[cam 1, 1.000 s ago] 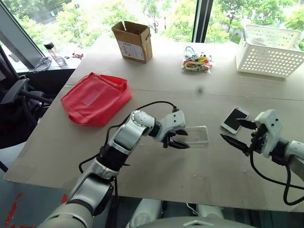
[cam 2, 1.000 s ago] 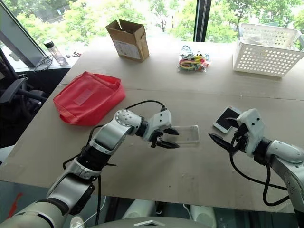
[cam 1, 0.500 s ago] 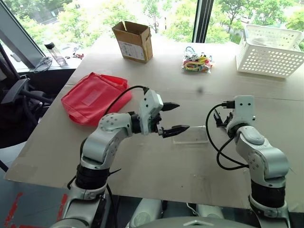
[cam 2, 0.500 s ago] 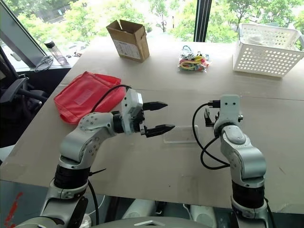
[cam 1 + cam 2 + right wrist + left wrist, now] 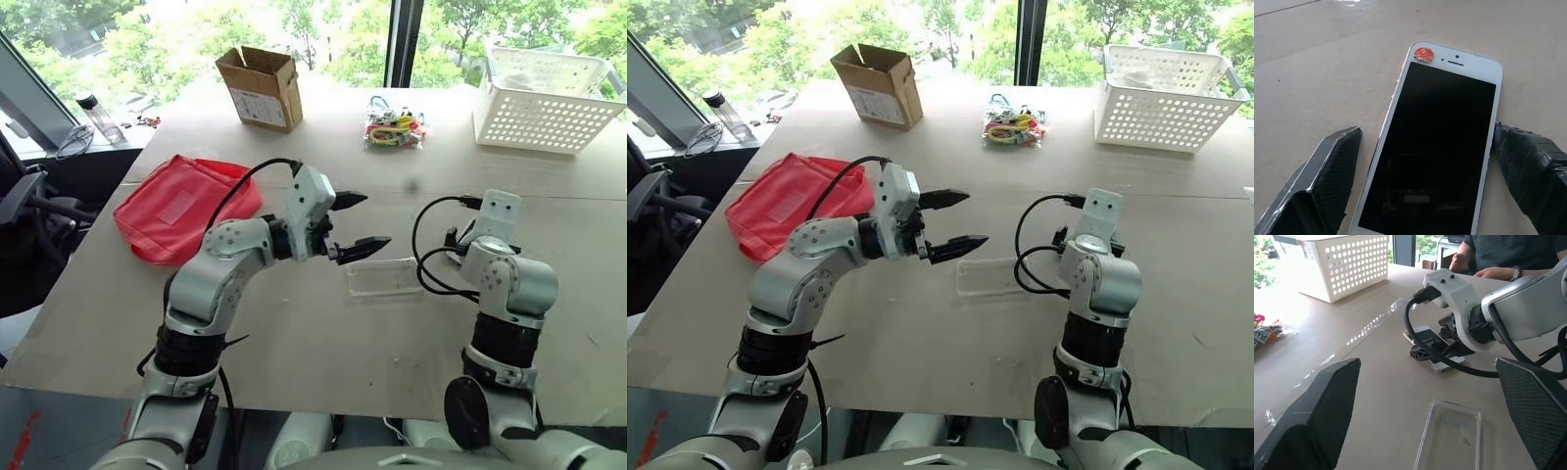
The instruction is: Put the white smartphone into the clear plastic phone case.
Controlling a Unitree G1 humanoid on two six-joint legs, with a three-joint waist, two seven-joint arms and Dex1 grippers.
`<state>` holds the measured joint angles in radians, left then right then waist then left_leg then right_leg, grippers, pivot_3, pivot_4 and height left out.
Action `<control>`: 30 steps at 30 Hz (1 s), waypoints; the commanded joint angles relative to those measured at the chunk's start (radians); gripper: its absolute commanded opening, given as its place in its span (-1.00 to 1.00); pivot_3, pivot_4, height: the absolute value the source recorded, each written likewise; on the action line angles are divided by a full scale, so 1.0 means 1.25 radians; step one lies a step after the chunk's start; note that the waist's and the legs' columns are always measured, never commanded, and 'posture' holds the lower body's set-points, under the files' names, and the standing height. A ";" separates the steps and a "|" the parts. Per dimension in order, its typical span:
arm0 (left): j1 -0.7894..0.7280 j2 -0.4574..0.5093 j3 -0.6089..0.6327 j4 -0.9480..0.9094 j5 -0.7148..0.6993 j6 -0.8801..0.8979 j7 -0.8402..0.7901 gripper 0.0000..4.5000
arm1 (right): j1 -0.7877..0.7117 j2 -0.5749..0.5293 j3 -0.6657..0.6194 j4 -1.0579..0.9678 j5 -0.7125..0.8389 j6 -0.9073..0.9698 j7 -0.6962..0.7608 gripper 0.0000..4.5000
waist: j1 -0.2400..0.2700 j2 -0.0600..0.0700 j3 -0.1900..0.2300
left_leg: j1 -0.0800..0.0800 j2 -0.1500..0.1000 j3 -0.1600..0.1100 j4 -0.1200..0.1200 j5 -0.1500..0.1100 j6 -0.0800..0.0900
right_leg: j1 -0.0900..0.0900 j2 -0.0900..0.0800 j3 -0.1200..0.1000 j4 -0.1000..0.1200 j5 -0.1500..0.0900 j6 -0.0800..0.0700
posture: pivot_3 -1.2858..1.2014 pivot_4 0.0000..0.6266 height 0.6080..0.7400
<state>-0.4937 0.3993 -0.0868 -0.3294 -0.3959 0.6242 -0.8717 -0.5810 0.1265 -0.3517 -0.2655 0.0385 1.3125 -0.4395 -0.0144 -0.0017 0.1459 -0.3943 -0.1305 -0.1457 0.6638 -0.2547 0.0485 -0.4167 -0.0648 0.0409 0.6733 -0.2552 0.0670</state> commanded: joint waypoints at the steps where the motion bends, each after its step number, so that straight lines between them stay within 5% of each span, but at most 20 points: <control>1: -0.016 -0.002 0.001 -0.021 -0.019 -0.012 0.012 1.00 | 0.009 -0.016 -0.050 0.052 -0.017 0.036 0.006 0.81 | 0.001 0.000 -0.003 | 0.003 0.000 0.000 0.000 0.000 0.000 | 0.003 0.000 0.000 0.000 0.000 0.000 | 0.03 -0.52 1.00; 6: -0.008 -0.002 0.001 -0.015 -0.022 -0.023 0.013 1.00 | 0.063 -0.082 0.015 0.038 0.035 0.056 0.133 0.29 | 0.004 -0.002 -0.005 | 0.008 0.000 0.000 -0.001 0.000 0.000 | 0.008 0.000 0.000 -0.001 0.000 0.000 | 0.03 -0.52 1.00; 16: 0.020 0.038 0.036 -0.044 -0.083 -0.003 -0.002 1.00 | 0.136 -0.343 0.095 0.012 0.095 0.007 0.360 0.25 | 0.007 -0.003 -0.006 | 0.009 0.000 0.000 -0.003 -0.001 0.001 | 0.011 -0.001 0.000 -0.006 0.000 0.000 | 0.03 -0.52 1.00; 21: 0.048 0.077 0.071 -0.050 -0.117 -0.020 -0.023 1.00 | 0.162 -0.501 0.143 0.049 0.138 -0.181 0.558 0.25 | 0.011 -0.002 -0.005 | 0.009 0.000 -0.001 -0.005 -0.001 0.002 | 0.011 -0.001 0.000 -0.010 0.000 0.000 | 0.03 -0.52 1.00; 26: 0.110 0.131 0.136 -0.037 -0.175 -0.051 -0.101 1.00 | 0.121 -0.656 0.235 0.072 0.206 -0.393 0.888 0.25 | -0.004 -0.002 -0.003 | 0.006 0.001 0.002 -0.010 -0.001 0.002 | 0.005 0.000 0.001 -0.010 0.000 0.000 | 0.03 -0.52 1.00; 30: 0.137 0.175 0.147 -0.019 -0.181 -0.060 -0.137 1.00 | 0.044 -0.763 0.414 0.077 0.167 -0.594 1.172 0.25 | -0.020 0.000 -0.001 | 0.004 0.003 0.003 -0.012 -0.001 0.002 | 0.003 0.001 0.002 -0.010 0.000 0.000 | 0.03 -0.52 1.00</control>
<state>-0.3276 0.6014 0.0667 -0.3410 -0.5955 0.5767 -1.0241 -0.4813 -0.8010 0.0873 -0.1406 0.2671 0.6991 0.8753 -0.0391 -0.0015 0.1447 -0.3893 -0.1261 -0.1422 0.6492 -0.2563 0.0506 -0.4133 -0.0627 0.0425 0.6610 -0.2553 0.0671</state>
